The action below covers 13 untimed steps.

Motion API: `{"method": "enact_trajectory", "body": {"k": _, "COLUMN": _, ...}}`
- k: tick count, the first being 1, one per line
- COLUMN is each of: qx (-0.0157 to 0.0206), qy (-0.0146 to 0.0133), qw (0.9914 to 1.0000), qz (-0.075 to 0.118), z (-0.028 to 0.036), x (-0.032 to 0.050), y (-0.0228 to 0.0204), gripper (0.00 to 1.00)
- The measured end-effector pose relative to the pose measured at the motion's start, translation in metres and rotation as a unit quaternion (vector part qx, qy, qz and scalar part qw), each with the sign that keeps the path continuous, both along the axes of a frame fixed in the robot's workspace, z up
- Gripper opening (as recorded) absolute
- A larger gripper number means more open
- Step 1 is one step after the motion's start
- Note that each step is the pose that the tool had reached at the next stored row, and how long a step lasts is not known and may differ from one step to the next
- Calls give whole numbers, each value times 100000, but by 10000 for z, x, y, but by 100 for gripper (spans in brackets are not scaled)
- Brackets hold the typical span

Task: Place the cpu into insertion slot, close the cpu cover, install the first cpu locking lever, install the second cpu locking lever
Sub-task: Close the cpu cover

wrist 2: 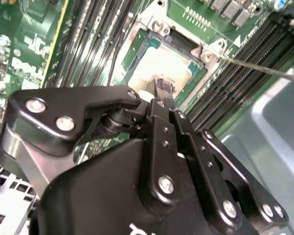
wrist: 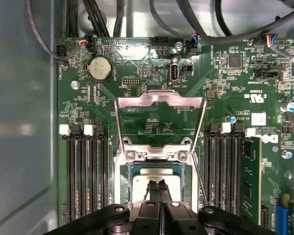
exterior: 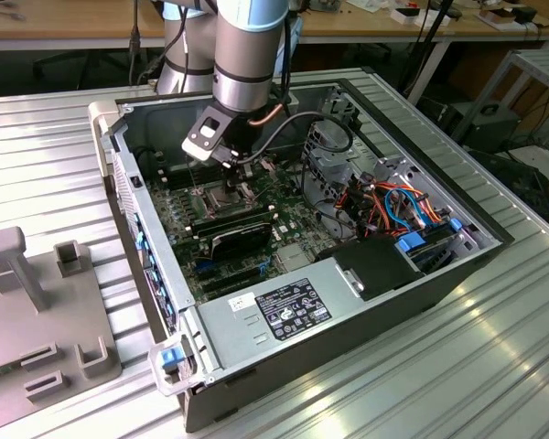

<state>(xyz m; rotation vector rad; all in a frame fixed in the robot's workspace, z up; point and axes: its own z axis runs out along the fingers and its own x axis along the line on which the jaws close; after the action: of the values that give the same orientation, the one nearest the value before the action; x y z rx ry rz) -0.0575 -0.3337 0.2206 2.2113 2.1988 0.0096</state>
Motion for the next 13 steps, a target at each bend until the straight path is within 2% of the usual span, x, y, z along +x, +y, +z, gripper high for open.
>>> {"method": "enact_trajectory", "body": {"k": 4, "qx": -72, "qy": 2, "qw": 100000, "qz": -2, "z": 267, "x": 8, "y": 1, "gripper": 11}}
{"method": "enact_trajectory", "body": {"k": 5, "qx": -79, "qy": 1, "qw": 100000, "qz": -3, "z": 292, "x": 8, "y": 2, "gripper": 11}}
{"method": "enact_trajectory", "body": {"k": 13, "qx": -93, "qy": -32, "qw": 100000, "qz": -1, "z": 301, "x": 15, "y": 2, "gripper": 11}}
